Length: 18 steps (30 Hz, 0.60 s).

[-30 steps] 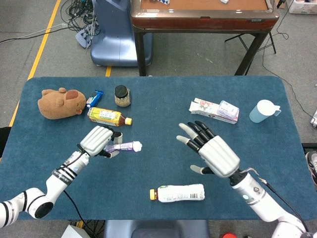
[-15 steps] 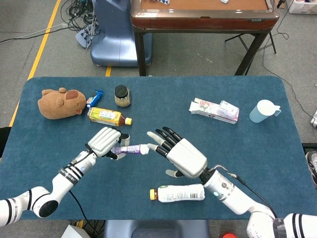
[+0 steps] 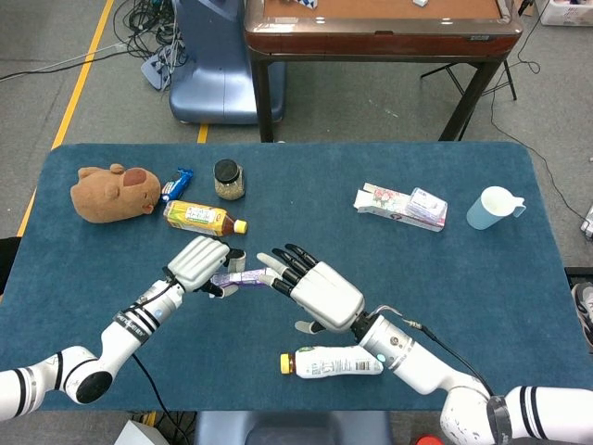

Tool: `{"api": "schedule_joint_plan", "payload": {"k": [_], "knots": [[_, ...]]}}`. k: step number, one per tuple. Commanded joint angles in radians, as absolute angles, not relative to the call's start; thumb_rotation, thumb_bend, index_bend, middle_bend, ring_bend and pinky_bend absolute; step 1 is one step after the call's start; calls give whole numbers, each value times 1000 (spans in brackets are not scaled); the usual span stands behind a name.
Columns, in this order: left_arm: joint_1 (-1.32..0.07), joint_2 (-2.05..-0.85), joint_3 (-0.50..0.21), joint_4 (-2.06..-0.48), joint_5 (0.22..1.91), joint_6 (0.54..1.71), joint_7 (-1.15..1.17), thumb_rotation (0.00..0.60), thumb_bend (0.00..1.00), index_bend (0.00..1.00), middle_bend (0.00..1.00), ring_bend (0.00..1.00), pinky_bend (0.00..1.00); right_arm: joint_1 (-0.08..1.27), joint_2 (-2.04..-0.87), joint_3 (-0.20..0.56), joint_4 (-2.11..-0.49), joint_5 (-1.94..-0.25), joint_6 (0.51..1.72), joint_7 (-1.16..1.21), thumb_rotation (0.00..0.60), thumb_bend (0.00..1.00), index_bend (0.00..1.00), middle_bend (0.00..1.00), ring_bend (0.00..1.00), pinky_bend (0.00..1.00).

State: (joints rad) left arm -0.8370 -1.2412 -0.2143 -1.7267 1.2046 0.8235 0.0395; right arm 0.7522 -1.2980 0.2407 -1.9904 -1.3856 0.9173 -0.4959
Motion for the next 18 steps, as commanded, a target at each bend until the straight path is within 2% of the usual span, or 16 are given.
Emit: {"api": "schedule_joint_plan", "payload": {"k": [1,18], "knots": [[-835,-1237,-212,-1726,1206,828,35,600,397,636,716,480,348,760,-1305,232,-1981,-1370,917,-512,600,157,178,0,0,38],[-811,-1205,-202,-1725,1225,846,-37,600,397,642,723,480,348,777,-1312,197,-1936,-1300,942,-506,600,162,178,0,0,38]]}}
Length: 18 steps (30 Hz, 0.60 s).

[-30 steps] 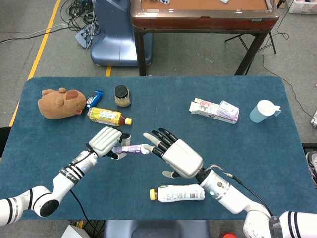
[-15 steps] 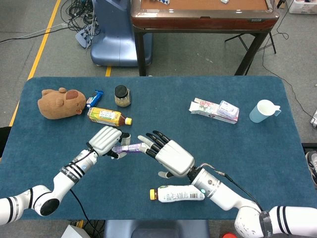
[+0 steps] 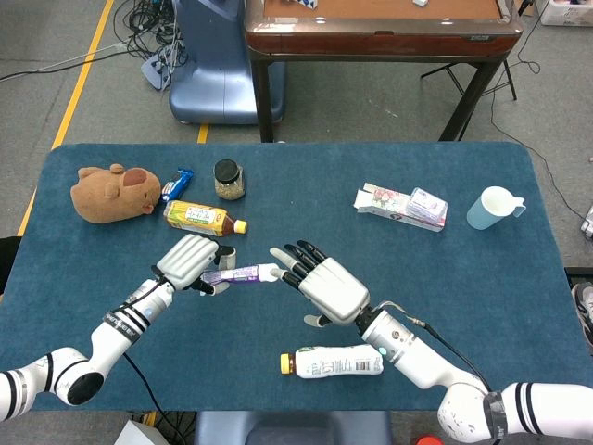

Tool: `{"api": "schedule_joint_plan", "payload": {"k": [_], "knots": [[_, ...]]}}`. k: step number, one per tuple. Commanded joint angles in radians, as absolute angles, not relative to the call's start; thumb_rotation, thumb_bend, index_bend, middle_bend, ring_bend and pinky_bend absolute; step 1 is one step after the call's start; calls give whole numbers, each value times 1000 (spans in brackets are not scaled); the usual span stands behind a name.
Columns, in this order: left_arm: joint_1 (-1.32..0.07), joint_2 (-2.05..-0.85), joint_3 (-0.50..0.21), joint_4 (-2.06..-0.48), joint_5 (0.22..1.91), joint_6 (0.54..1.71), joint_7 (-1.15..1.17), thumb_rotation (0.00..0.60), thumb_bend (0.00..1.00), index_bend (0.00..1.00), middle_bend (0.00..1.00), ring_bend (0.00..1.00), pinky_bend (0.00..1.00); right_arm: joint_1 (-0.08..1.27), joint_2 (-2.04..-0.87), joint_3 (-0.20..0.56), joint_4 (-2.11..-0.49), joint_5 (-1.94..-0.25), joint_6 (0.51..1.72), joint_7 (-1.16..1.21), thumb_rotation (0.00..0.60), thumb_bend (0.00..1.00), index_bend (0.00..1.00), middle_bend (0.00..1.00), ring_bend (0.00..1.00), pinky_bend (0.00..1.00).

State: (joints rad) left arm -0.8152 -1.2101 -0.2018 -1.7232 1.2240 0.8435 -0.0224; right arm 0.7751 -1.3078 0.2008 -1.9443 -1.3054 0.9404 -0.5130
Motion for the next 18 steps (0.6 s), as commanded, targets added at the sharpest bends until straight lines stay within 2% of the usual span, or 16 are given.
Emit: {"api": "schedule_joint_plan", "payload": {"k": [1,18], "knots": [[-809,-1203,-202,-1726,1226,845,-43,600,397,642,723,480,348,778,-1314,196,-1932,-1298,942,-502,600,162,178,0,0,38],[-792,-1164,-213,-1738,1245,866,-101,600,397,647,728,480,348,786,-1325,178,-1897,-1289,962,-457,600,163,178,0,0,38]]}}
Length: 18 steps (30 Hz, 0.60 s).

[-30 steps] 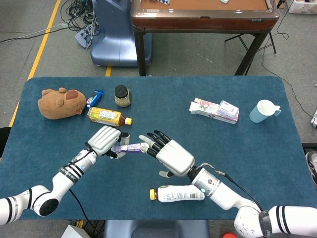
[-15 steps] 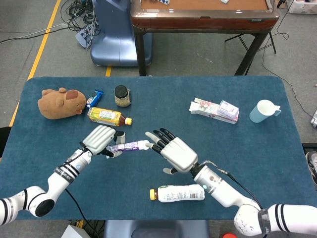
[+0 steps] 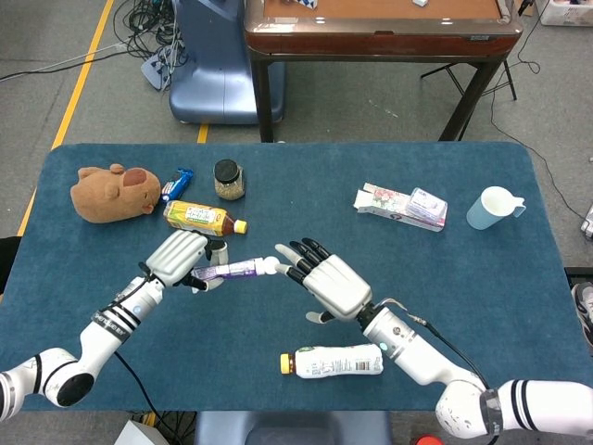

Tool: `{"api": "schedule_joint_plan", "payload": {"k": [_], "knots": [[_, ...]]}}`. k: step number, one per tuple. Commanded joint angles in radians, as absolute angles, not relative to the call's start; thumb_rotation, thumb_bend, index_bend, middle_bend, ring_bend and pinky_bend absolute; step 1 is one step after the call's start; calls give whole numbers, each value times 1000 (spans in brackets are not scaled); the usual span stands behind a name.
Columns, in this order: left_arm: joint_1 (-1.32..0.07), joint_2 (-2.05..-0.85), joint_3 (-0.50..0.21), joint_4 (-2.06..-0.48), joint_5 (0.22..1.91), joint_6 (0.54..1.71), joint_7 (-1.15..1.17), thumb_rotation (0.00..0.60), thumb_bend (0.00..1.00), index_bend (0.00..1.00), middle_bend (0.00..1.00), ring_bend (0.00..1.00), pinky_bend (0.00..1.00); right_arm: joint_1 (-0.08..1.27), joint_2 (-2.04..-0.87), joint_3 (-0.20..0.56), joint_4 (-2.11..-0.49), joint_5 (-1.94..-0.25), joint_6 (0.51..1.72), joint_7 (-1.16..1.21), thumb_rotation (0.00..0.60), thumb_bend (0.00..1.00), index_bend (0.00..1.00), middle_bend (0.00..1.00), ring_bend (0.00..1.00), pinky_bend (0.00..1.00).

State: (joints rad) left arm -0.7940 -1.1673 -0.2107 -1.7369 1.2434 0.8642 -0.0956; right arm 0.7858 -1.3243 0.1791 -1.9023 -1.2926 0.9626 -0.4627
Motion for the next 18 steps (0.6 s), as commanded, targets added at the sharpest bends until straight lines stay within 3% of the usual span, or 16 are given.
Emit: {"api": "schedule_joint_plan", "payload": {"k": [1,18], "knots": [[-791,-1163,-213,-1739,1247,868,-104,600,397,647,728,480,348,788,-1326,177,-1893,-1287,962,-455,600,163,178,0,0,38],[-768,-1150,-214,-1766,1291,893,-194,600,397,646,728,480,350,797,-1354,174,-1876,-1311,983,-404,600,169,178,0,0,38]]}}
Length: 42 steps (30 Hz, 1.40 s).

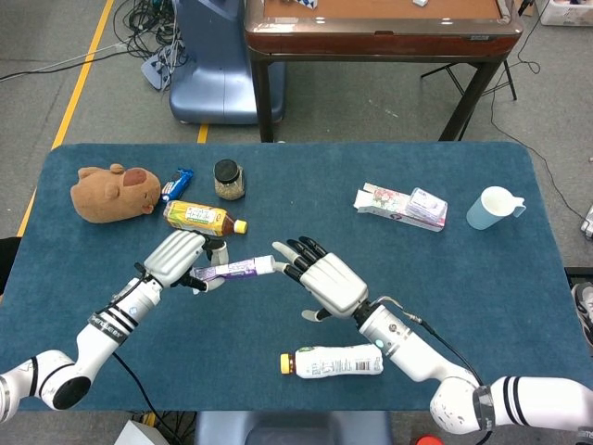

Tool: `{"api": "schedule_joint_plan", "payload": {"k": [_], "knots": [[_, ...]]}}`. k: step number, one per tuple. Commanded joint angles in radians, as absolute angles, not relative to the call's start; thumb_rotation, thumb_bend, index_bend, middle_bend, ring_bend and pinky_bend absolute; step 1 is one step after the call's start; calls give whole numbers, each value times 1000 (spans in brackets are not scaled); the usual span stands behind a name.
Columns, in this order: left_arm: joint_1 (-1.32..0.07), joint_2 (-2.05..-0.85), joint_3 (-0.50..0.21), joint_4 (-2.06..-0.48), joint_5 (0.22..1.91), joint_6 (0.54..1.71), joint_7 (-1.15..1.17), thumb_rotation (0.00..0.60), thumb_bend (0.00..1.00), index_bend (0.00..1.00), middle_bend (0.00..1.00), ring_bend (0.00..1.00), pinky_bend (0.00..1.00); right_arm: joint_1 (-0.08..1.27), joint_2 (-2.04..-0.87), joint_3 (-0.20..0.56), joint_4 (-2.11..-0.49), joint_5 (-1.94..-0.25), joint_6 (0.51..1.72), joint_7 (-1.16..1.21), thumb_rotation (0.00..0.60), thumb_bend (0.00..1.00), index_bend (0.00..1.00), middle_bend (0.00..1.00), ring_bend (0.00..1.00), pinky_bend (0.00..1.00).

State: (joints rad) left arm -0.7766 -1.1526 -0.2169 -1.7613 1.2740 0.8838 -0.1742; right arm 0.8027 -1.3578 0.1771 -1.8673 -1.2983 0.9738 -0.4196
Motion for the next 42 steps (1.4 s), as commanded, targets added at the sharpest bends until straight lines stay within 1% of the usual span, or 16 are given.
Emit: {"api": "schedule_joint_plan", "payload": {"k": [1,7,12,14,17,18,20,23,25,26,29,33,37,42], "knots": [[-761,-1147,-212,-1769,1305,902,-211,600,397,646,728,480,352,789,-1347,171,-1886,-1326,993,-384,600,171,178,0,0,38],[-721,-1133,-190,-1780,1392,956,-302,600,397,644,728,480,357,736,-1276,149,-1934,-1426,1058,-266,600,179,178,0,0,38],[-700,-1138,-167,-1785,1442,988,-341,600,397,641,727,486,369,714,-1225,164,-1967,-1473,1090,-112,600,179,177,0,0,38],[-695,-1143,-164,-1785,1452,1000,-347,600,397,636,721,491,393,714,-1226,173,-1968,-1480,1095,-46,600,179,142,0,0,38],[-693,-1154,-161,-1780,1459,1009,-346,600,397,633,716,510,431,723,-1240,185,-1962,-1487,1081,84,600,169,22,0,0,24],[-694,-1158,-161,-1777,1457,1008,-343,600,397,632,716,513,437,729,-1247,190,-1956,-1488,1073,138,600,164,3,0,0,13],[-698,-1165,-164,-1772,1450,1003,-341,600,397,631,716,515,446,738,-1258,199,-1944,-1488,1064,202,600,138,0,0,0,0],[-707,-1179,-171,-1767,1438,997,-338,600,397,632,717,523,458,752,-1281,216,-1927,-1482,1054,279,599,54,0,0,0,0],[-713,-1187,-178,-1767,1430,993,-335,600,397,632,717,525,464,762,-1300,228,-1916,-1472,1048,316,588,16,0,0,0,0],[-716,-1191,-181,-1767,1427,993,-336,600,397,633,718,527,466,766,-1308,234,-1913,-1467,1047,332,571,4,0,0,0,0],[-720,-1200,-191,-1770,1419,997,-342,600,397,634,719,531,468,777,-1336,250,-1898,-1450,1040,392,523,0,0,0,0,0],[-723,-1206,-196,-1768,1418,1000,-339,600,398,636,721,531,468,790,-1370,263,-1863,-1439,1036,427,483,0,0,0,0,0],[-723,-1208,-198,-1767,1418,1005,-337,600,398,636,721,531,468,801,-1397,272,-1831,-1424,1027,457,462,0,0,0,0,0],[-724,-1207,-201,-1768,1418,1010,-341,600,397,636,722,531,468,811,-1431,279,-1802,-1416,1021,501,458,0,0,0,0,0]]}}
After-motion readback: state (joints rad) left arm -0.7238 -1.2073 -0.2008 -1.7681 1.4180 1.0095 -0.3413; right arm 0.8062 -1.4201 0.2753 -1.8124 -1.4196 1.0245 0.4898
